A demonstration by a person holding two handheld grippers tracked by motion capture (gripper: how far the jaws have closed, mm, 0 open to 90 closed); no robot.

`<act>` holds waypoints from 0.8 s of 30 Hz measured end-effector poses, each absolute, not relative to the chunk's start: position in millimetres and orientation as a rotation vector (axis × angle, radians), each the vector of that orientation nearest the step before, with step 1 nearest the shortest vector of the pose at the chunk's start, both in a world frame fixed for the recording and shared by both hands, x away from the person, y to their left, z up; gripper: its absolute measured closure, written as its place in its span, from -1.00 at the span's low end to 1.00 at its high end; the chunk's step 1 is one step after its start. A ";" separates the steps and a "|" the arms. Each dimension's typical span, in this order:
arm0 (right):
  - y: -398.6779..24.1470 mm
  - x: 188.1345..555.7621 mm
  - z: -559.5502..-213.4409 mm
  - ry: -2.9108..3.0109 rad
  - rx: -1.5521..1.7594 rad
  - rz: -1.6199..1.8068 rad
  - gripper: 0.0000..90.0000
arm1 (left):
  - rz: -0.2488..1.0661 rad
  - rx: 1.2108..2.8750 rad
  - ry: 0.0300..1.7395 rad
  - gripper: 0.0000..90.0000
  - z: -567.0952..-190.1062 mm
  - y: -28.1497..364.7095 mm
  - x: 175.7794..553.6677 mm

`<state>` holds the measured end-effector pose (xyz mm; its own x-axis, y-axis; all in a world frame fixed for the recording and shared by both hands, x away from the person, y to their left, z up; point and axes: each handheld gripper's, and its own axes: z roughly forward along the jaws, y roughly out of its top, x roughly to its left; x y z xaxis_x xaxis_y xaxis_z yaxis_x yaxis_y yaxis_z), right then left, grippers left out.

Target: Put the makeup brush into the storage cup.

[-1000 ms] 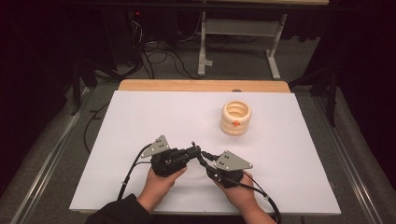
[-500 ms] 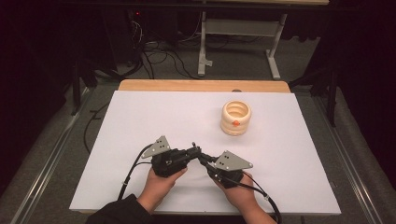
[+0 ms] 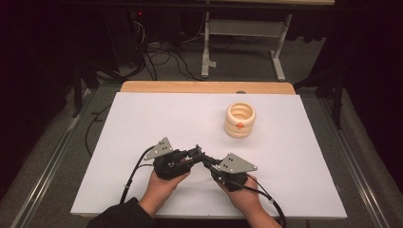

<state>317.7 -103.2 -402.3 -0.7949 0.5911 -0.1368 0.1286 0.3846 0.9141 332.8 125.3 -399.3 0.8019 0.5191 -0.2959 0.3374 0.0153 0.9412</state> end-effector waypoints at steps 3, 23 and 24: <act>-104.6 318.5 -401.5 2.196 0.623 1.398 0.91 | 0.173 1.596 0.695 0.39 -398.3 127.6 332.9; -120.8 321.9 -396.1 2.158 0.671 1.395 0.91 | 0.298 1.661 0.700 0.13 -396.5 138.2 333.6; -121.6 322.2 -395.8 2.152 0.674 1.401 0.91 | 0.309 1.668 0.700 0.12 -396.6 138.5 333.5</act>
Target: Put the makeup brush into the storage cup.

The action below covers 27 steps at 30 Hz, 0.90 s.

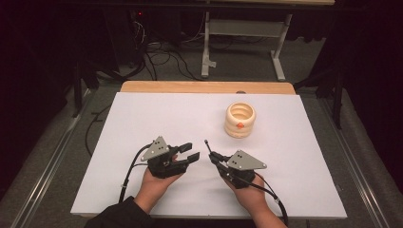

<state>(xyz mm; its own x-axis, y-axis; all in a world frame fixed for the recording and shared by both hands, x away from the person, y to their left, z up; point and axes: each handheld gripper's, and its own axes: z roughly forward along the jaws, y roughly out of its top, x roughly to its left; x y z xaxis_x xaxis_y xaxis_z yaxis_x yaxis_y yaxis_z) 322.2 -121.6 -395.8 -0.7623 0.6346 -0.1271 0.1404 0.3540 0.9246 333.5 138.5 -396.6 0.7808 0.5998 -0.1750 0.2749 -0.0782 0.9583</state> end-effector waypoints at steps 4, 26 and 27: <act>-125.9 322.4 -394.1 2.140 0.689 1.396 0.91 | 0.338 1.694 0.706 0.06 -398.1 139.5 334.6; -152.1 327.2 -387.2 2.068 0.737 1.404 0.91 | 0.377 1.753 0.750 -0.21 -407.9 143.1 341.8; -153.4 327.2 -386.8 2.069 0.741 1.399 0.91 | 0.377 1.754 0.751 -0.22 -408.2 142.9 342.0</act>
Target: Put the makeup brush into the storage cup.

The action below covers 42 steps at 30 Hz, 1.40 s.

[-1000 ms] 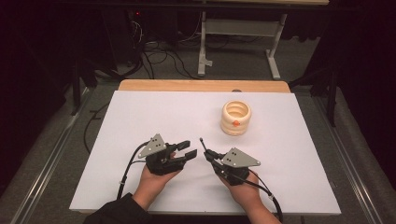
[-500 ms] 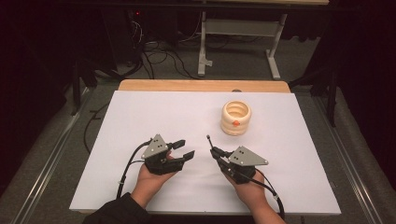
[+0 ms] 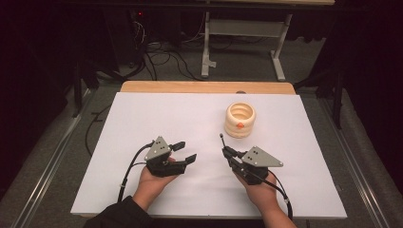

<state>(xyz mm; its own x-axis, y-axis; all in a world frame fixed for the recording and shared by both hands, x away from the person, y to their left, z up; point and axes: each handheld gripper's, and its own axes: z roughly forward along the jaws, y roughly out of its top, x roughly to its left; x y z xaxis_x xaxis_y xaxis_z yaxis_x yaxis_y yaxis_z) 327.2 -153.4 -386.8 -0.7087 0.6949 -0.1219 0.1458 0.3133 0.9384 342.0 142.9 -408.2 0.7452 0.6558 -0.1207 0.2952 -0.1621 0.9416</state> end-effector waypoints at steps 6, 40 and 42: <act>-161.2 329.4 -385.2 2.044 0.762 1.402 0.91 | 0.380 1.750 0.762 -0.31 -408.4 143.4 342.6; -209.3 337.0 -369.6 1.879 0.913 1.421 0.91 | 0.380 1.733 0.816 -0.80 -403.3 152.3 332.4; -211.6 338.3 -369.1 1.873 0.923 1.417 0.91 | 0.393 1.728 0.821 -0.86 -406.4 152.8 332.7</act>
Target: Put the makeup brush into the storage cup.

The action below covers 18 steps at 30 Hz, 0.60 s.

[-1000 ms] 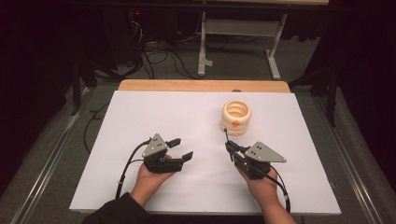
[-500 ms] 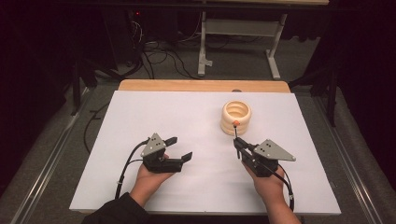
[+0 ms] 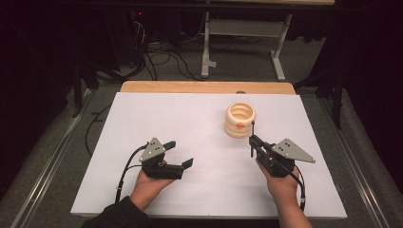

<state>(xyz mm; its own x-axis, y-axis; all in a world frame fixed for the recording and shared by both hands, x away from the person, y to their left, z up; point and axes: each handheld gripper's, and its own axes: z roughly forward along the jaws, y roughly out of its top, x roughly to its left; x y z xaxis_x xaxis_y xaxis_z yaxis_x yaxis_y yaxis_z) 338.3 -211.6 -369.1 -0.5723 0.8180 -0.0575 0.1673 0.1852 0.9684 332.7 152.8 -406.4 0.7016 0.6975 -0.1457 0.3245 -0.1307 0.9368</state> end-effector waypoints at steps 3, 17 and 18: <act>-213.2 341.3 -368.5 1.865 0.937 1.404 0.91 | 0.391 1.726 0.821 -0.91 -409.9 153.4 333.2; -212.1 355.9 -357.9 1.854 0.963 1.391 0.91 | 0.397 1.746 0.791 -1.00 -409.1 155.6 332.0; -211.9 357.0 -356.6 1.853 0.965 1.391 0.91 | 0.393 1.750 0.789 -1.00 -409.4 155.4 332.0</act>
<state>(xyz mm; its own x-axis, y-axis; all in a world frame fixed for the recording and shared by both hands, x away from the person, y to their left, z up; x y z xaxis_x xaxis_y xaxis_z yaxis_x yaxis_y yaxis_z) 357.0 -211.9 -356.6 -0.5398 0.8402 -0.0512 0.1855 0.1781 0.9664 332.0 155.4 -409.4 0.7213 0.6811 -0.1258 0.3101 -0.1551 0.9380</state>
